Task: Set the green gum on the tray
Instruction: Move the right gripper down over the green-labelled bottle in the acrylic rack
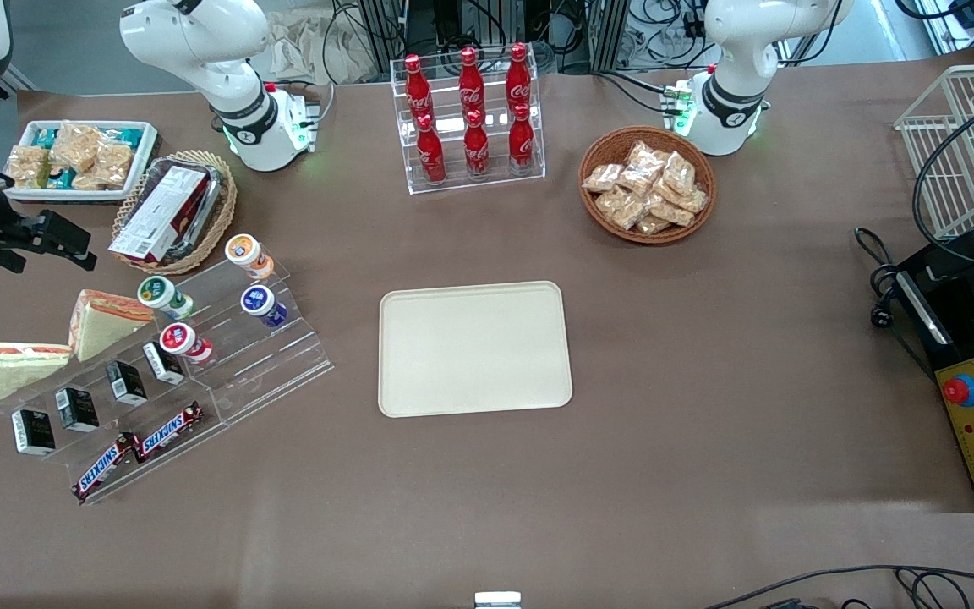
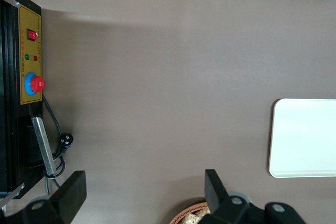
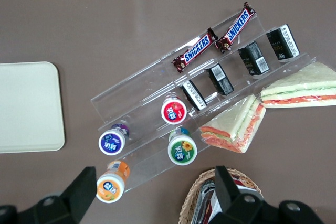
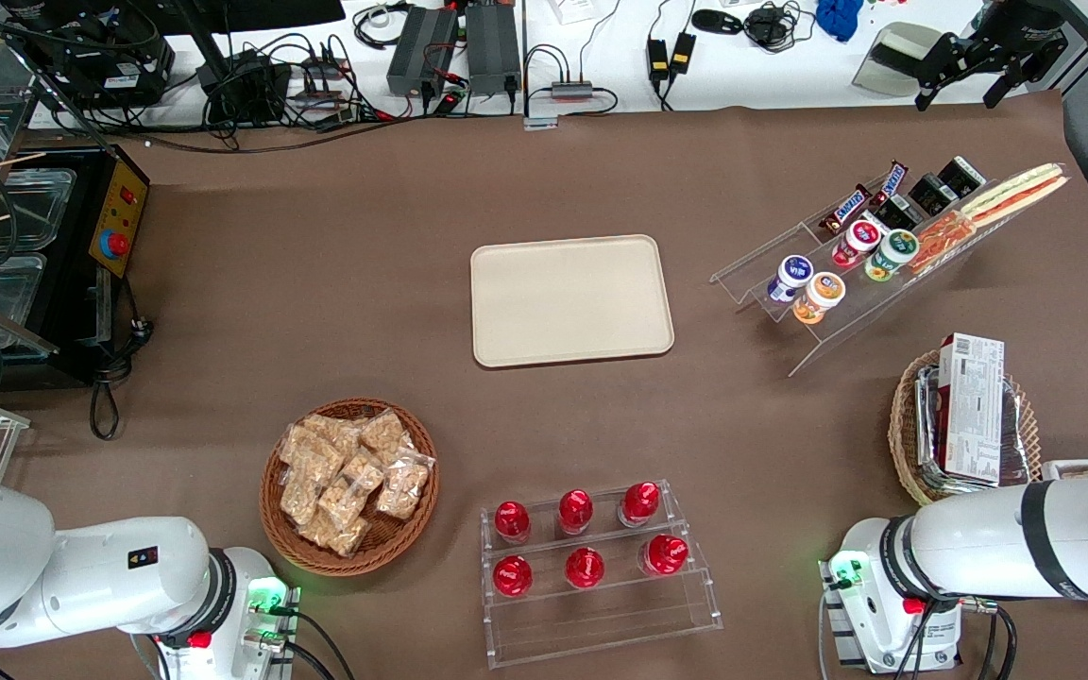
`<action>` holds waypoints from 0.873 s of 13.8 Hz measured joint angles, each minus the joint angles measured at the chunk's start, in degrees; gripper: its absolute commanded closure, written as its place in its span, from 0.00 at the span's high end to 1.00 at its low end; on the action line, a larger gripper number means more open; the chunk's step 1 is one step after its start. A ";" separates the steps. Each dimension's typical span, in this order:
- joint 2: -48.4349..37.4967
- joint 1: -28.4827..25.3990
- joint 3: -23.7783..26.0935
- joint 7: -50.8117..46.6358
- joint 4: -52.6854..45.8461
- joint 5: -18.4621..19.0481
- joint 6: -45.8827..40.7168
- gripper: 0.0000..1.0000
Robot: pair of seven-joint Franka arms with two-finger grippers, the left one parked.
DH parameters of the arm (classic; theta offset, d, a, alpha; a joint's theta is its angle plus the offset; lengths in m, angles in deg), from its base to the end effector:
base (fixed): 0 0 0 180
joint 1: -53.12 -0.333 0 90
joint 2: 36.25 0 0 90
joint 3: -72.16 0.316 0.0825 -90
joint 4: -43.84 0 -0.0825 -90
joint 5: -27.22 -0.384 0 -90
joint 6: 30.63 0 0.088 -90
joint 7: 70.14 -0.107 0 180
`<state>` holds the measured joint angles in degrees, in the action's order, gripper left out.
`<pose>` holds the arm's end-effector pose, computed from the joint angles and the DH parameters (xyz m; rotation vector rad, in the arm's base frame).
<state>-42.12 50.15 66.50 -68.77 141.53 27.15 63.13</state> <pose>0.5272 -0.0273 0.6218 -3.1308 0.0356 -0.0528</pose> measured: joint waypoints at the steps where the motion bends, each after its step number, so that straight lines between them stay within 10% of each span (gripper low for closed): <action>1: 0.00 0.12 0.19 0.00 -0.02 0.00 -0.03 1.00; 12: -0.32 0.68 -0.99 9.46 6.25 0.00 1.24 1.00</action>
<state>-42.44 50.83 65.51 -59.31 147.78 27.16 64.37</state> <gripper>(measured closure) 0.000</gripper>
